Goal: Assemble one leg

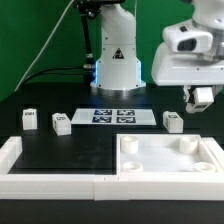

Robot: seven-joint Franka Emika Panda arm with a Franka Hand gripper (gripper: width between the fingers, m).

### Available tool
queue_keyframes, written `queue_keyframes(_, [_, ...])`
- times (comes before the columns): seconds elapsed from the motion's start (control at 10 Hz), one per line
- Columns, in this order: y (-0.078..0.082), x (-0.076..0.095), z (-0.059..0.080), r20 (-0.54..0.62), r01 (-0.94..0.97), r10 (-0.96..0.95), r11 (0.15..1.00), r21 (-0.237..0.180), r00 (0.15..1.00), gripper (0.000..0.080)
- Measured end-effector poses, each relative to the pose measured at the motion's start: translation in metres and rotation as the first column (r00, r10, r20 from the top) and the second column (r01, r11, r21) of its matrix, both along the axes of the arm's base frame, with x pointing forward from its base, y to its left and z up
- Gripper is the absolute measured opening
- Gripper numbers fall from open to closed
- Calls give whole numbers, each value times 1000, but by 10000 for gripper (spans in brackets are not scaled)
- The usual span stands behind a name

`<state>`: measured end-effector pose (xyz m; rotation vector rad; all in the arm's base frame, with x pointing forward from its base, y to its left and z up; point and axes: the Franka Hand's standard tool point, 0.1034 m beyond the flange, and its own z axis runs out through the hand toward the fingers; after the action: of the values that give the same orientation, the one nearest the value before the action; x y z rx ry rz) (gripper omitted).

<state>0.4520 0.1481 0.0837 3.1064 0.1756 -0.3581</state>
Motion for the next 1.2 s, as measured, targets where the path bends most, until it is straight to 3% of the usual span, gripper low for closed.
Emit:
queue_keyframes(0.2, [-16,7,9,194,29,-37,999,45,980,288])
queue_keyframes(0.4, [-9,7,8,397,7,-44,995,96,917,288])
queue_keyframes(0.6, [-6,11,11,473,-23,-33,993,112,880,288])
queue_keyframes(0.7, [-15,23,16,471,-71,20,993,91,882,288])
queue_keyframes(0.8, [-26,46,23,492,-99,48,992,78,869,288])
queue_keyframes(1.2, [-46,107,31,519,-139,92,989,51,850,288])
